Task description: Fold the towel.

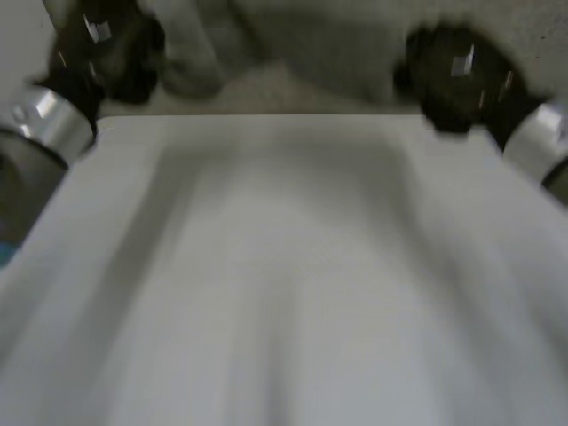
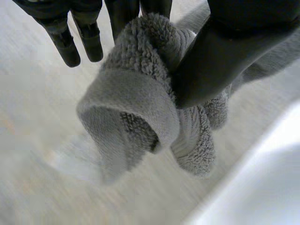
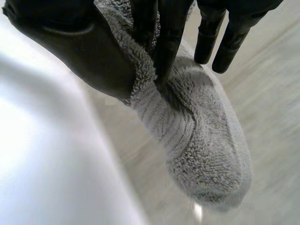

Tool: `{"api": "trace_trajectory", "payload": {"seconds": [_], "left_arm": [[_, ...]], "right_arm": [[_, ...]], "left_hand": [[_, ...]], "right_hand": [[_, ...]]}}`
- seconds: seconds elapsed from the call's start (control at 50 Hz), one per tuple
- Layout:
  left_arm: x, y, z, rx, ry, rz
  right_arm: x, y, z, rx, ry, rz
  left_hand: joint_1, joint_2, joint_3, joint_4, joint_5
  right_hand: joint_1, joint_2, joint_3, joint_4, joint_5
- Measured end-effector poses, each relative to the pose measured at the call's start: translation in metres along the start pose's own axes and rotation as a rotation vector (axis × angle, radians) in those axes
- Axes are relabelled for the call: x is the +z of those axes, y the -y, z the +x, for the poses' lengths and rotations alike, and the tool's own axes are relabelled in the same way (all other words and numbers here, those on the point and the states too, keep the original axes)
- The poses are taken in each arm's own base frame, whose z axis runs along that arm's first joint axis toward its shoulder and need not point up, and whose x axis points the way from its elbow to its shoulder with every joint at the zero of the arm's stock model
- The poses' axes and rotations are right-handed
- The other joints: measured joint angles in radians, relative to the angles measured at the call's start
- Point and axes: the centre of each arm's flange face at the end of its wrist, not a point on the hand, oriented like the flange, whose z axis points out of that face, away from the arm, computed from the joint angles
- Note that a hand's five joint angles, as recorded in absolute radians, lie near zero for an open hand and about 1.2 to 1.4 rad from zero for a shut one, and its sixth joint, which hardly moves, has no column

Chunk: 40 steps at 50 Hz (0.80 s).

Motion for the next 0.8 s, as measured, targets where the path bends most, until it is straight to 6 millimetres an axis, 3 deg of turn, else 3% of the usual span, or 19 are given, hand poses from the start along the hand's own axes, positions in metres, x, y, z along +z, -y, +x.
{"api": "trace_trajectory", "payload": {"seconds": [0.04,0.12,0.16,0.2,0.26,0.32,0.44,0.72,0.8], "left_arm": [[-0.01,-0.027,0.009,-0.023,-0.037,-0.078],[-0.041,-0.093,0.038,-0.074,-0.128,-0.285],[-0.054,-0.114,0.048,-0.081,-0.159,-0.362],[-0.072,-0.139,0.061,-0.079,-0.199,-0.462],[-0.089,-0.159,0.071,-0.062,-0.241,-0.564],[-0.1,-0.168,0.074,-0.038,-0.271,-0.637],[-0.1,-0.16,0.062,-0.012,-0.267,-0.678],[-0.063,-0.085,0.034,-0.066,-0.145,-0.446],[-0.047,-0.073,0.034,-0.117,-0.143,-0.387]], "right_arm": [[-0.01,-0.024,-0.015,-0.024,0.041,-0.068],[-0.037,-0.073,-0.056,-0.114,0.154,-0.214],[-0.047,-0.087,-0.071,-0.15,0.2,-0.258],[-0.057,-0.1,-0.086,-0.181,0.247,-0.3],[-0.064,-0.11,-0.097,-0.195,0.281,-0.338],[-0.067,-0.115,-0.1,-0.197,0.289,-0.362],[-0.065,-0.108,-0.095,-0.185,0.255,-0.369],[-0.056,-0.066,-0.067,-0.008,0.102,-0.286],[-0.046,-0.057,-0.065,0.038,0.099,-0.272]], "left_hand": [[-0.1,-0.105,0.0,0.0,-0.085],[-0.753,-0.77,0.0,0.0,-0.777],[-0.937,-0.968,0.0,0.0,-0.982],[-0.98,-1.033,0.0,0.0,-1.054],[-0.98,-1.036,0.0,0.0,-1.056],[-0.984,-1.036,0.0,0.0,-1.056],[-1.023,-1.045,0.0,0.0,-1.06],[-1.023,-1.045,0.0,0.0,-1.06],[-1.023,-1.045,0.0,0.0,-1.06]], "right_hand": [[-0.019,-0.016,0.0,0.0,-0.022],[-0.378,-0.372,0.0,0.0,-0.396],[-0.532,-0.511,0.0,0.0,-0.55],[-0.709,-0.699,0.0,0.0,-0.771],[-0.917,-0.913,0.0,0.0,-1.009],[-0.985,-0.976,0.0,0.0,-1.059],[-0.989,-0.976,0.0,0.0,-1.059],[-0.989,-0.976,0.0,0.0,-1.059],[-0.989,-0.976,0.0,0.0,-1.059]]}}
